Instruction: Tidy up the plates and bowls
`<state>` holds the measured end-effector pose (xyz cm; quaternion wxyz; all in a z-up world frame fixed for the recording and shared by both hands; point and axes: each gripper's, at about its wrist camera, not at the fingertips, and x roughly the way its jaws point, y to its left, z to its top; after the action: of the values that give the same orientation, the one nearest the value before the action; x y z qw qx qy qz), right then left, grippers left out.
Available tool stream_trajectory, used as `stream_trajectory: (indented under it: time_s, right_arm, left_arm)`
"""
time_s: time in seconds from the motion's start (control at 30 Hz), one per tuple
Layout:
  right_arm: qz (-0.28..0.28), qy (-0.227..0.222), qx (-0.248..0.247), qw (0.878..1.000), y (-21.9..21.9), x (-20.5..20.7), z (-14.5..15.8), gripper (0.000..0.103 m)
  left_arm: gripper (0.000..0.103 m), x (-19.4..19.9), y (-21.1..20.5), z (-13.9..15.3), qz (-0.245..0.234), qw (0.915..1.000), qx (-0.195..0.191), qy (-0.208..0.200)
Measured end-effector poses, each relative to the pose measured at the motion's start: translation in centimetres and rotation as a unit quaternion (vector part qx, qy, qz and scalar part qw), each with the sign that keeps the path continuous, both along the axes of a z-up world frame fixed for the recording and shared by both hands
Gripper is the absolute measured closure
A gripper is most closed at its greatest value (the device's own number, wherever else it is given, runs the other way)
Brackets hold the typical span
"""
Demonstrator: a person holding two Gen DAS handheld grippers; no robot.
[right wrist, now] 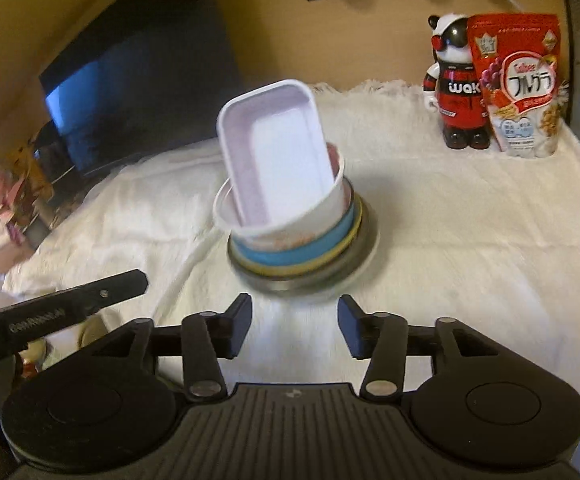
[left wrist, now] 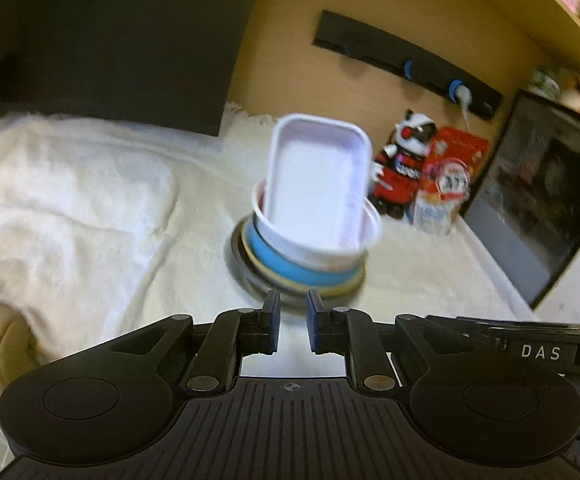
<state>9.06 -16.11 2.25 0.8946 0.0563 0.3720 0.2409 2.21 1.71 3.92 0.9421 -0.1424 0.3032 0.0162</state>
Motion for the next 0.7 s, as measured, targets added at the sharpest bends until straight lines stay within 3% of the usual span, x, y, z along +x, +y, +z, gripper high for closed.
stream_trajectory:
  time_s: [0.23,0.33,0.7]
  right_arm:
    - [-0.027,-0.071,-0.023,0.997,-1.5,-8.7,-0.9,0.025]
    - [-0.048,-0.1,-0.038,0.993,-1.9,-10.8,-1.2,0.023]
    - [-0.052,-0.057,-0.039,0.996,-2.9,-10.6,-3.0,0.022]
  left_arm:
    - [0.089,-5.3,-5.2,-0.7,-0.021,0.999,0.038,-0.009]
    - [0.088,-6.7,-6.4,-1.1,-0.006,0.9979,0.064,-0.004]
    - [0.088,-8.1,-7.1,-1.4,-0.002,0.9974,0.071,0.011]
